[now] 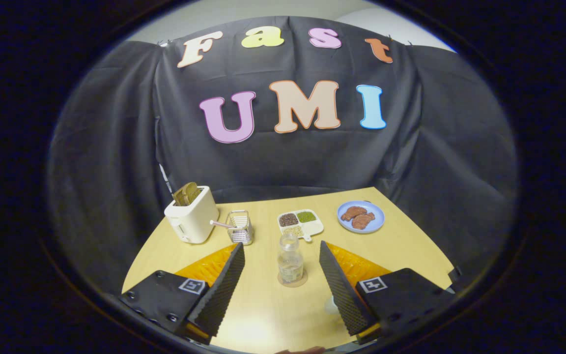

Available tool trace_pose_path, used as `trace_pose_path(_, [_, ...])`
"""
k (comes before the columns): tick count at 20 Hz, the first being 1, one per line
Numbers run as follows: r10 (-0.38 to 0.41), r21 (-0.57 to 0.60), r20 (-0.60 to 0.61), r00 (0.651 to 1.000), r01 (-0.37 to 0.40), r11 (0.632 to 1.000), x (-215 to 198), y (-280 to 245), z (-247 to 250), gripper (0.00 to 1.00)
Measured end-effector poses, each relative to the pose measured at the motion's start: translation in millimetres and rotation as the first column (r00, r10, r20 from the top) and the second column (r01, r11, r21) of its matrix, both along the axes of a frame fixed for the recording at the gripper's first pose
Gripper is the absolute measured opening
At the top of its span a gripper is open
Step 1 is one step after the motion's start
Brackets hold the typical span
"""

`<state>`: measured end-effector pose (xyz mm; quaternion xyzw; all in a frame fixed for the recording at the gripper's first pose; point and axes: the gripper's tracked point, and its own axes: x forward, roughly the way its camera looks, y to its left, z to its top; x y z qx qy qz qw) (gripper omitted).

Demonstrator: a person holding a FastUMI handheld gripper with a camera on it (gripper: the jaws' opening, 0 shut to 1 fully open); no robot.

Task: Take the bottle from table, then pour the juice into the cup, finally place the bottle on the coaster

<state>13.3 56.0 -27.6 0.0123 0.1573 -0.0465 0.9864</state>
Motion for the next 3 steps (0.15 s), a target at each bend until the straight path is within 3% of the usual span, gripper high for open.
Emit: trace_pose_path(3, [0.006,0.035,0.003,1.000,-0.006,0.999,-2.1,-0.2,0.2,0.96])
